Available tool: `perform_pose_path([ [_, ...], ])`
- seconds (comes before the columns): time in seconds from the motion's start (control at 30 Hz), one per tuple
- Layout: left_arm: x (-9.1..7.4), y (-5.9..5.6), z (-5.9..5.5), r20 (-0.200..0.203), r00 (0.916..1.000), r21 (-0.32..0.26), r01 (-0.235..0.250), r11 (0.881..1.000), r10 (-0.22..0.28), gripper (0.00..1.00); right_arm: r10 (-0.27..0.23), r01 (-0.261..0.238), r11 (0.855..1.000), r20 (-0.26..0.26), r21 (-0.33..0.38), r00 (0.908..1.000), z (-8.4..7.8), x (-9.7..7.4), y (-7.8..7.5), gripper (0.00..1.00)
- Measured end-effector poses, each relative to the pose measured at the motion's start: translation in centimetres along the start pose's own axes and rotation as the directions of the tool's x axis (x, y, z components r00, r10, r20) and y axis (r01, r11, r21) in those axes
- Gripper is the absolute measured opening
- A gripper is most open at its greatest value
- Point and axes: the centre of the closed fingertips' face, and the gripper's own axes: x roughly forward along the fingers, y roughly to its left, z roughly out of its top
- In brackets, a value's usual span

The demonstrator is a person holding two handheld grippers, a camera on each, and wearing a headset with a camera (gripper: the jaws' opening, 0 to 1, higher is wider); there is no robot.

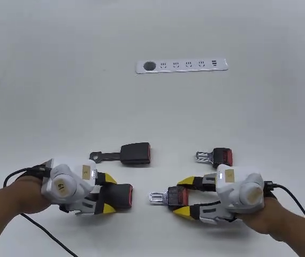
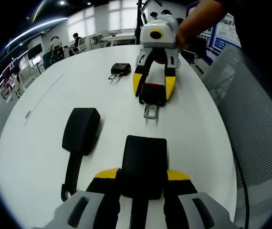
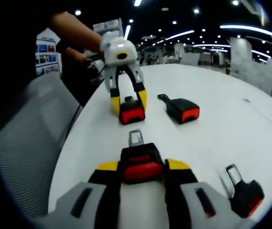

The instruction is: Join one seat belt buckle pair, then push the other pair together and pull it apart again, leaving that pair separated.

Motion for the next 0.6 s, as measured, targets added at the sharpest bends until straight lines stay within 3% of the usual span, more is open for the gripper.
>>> perform_pose_path([
  [0.33,0.0,0.1,0.0,-0.004,1.0000,0.002,0.000,1.000,0.000,0.36,-0.005,0.004,1.000,0.022,0.008,0.9998,1.5,2.8,0.6,0.35],
  [0.6,0.1,0.1,-0.1,-0.023,0.9997,0.031,0.008,0.999,-0.007,0.36,-0.005,0.005,1.000,0.030,0.008,0.9995,2.5,3.9,1.0,0.35],
])
